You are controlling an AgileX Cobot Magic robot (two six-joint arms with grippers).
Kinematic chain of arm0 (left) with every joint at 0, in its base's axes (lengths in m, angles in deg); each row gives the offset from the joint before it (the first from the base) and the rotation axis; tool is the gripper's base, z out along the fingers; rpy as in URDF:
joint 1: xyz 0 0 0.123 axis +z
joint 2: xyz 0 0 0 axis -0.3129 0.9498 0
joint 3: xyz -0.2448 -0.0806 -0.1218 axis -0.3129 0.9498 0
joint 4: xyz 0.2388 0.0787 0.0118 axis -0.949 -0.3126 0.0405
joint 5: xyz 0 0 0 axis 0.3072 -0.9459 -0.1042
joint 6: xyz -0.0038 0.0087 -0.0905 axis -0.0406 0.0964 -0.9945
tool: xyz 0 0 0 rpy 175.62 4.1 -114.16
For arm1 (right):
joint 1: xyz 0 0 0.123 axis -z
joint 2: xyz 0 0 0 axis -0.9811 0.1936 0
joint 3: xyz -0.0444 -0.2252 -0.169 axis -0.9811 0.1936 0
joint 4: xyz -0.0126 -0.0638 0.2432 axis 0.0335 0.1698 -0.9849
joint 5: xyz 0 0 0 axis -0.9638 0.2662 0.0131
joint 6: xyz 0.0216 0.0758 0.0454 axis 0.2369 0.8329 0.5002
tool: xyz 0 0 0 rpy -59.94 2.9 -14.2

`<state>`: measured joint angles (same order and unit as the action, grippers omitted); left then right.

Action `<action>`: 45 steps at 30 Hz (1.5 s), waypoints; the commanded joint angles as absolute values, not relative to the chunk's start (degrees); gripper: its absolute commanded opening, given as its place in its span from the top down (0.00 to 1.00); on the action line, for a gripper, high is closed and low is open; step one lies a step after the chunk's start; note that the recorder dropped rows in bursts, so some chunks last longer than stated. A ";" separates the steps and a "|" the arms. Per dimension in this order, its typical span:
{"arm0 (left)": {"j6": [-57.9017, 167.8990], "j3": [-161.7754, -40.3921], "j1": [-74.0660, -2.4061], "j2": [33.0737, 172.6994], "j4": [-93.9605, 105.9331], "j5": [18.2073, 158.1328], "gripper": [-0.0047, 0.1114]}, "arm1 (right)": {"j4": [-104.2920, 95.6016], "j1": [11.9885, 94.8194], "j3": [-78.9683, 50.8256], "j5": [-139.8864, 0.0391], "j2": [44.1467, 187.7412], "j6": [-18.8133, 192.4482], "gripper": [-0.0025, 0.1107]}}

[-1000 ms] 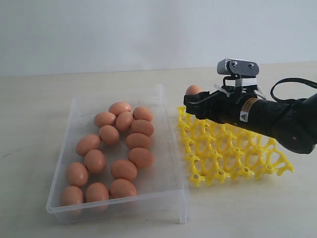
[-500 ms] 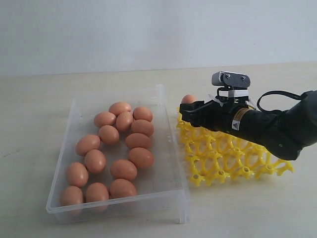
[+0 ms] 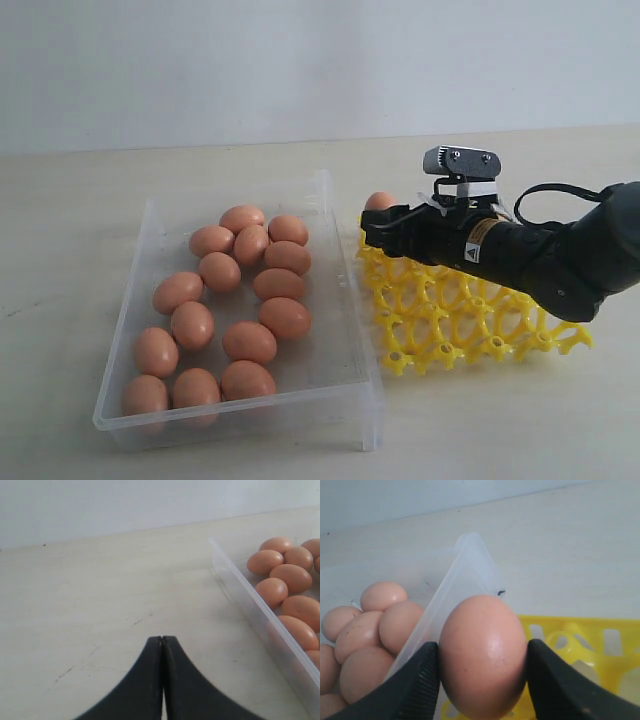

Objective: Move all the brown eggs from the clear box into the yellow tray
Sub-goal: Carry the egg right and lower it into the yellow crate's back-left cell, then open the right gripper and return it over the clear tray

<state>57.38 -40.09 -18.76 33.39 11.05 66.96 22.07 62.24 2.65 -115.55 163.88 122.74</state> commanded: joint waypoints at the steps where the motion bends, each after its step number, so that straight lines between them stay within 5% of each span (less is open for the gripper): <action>1: 57.16 -40.39 -18.83 33.07 11.27 67.51 0.96 | 21.94 62.65 2.42 -114.35 164.22 122.05 0.63; 6: 57.05 -40.39 -18.83 33.07 11.27 67.51 0.96 | 21.77 62.65 2.42 -114.16 164.22 122.05 0.43; 13: 57.20 -40.39 -18.83 33.07 11.27 67.51 0.96 | 23.34 62.65 2.42 -110.87 160.07 122.05 0.41; 16: 57.20 -40.39 -18.83 33.07 11.27 67.51 0.96 | 25.08 62.65 2.42 -103.19 151.98 122.05 0.52; 22: 57.08 -40.39 -18.83 33.07 11.27 67.51 0.96 | 28.81 58.33 -2.65 -80.43 135.01 120.32 0.94; 24: 57.08 -40.39 -18.83 33.07 11.27 67.51 0.96 | 28.81 54.45 -7.15 -72.10 132.84 119.06 0.98; 34: 57.18 -40.39 -18.83 33.07 11.27 67.51 0.96 | -14.14 39.38 -34.08 -33.16 148.90 70.32 0.98; 39: 57.08 -40.39 -18.83 33.07 11.27 67.51 0.96 | -15.66 37.85 -48.27 -19.09 160.88 72.94 0.97; 42: 56.97 -40.39 -18.83 33.07 11.27 67.51 0.96 | -15.96 37.53 -57.00 -14.61 166.75 74.10 0.88; 45: 56.97 -40.39 -18.83 33.07 11.27 67.51 0.96 | -16.35 37.53 -65.82 -8.45 172.68 75.67 0.67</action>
